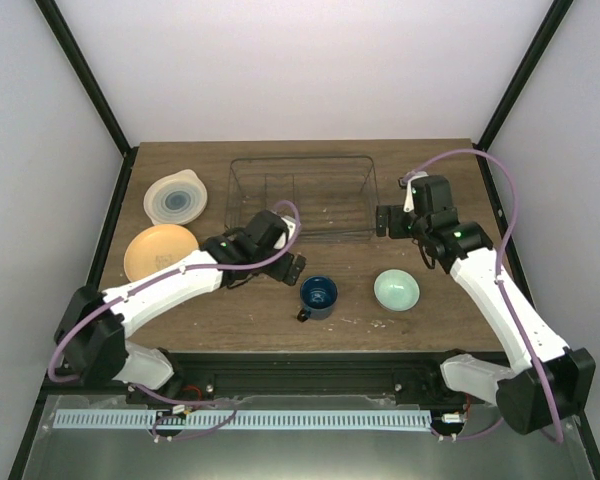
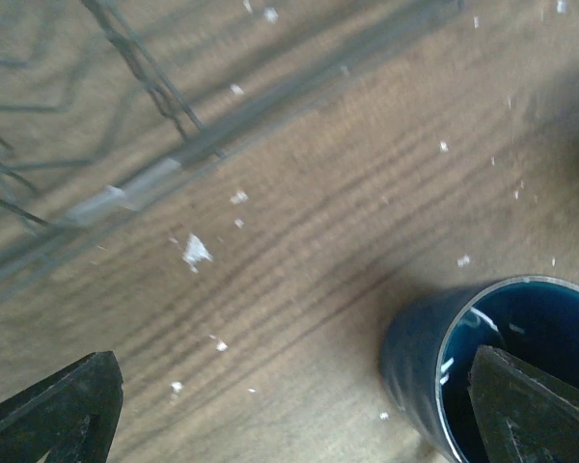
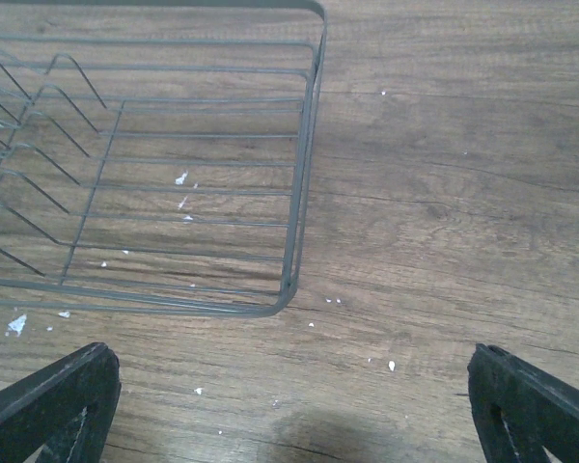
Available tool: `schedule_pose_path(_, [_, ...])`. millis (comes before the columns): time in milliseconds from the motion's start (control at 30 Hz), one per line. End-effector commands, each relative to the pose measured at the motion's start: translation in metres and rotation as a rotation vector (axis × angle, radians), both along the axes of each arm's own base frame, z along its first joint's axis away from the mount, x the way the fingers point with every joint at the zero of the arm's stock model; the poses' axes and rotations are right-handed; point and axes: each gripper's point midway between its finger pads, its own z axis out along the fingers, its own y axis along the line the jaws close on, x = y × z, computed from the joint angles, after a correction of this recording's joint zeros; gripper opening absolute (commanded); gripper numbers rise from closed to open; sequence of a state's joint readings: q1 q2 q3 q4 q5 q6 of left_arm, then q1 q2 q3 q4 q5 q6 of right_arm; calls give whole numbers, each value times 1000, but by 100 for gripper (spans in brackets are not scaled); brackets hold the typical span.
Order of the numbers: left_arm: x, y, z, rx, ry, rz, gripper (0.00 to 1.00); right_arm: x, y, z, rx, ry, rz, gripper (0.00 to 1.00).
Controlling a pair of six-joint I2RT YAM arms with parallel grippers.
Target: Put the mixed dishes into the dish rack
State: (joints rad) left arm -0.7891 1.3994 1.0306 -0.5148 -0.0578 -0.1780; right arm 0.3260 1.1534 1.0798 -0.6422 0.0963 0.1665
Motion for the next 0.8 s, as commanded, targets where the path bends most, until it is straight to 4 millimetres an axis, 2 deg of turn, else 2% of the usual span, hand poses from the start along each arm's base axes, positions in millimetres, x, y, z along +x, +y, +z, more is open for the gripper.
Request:
schedule_pose_path(0, [-23,-25,-5,43,55,-105,100,-17,-4,18,29,-33,-17,100])
schedule_pose_path(167, [-45,-38,-19,83,104,-177,100,-26,-9,14,26,-28,-25,100])
schedule_pose_path(400, [-58,-45,-42,110,165,-224,96,-28,-12,11,17,-28,-37,100])
schedule_pose_path(600, [-54,-56,-62,125,185,-252,80,-29,-12,9,16,-22,-39,100])
schedule_pose_path(767, [-52,-67,-76,125,208,-271,56,-30,-14,6,10,-15,-47,100])
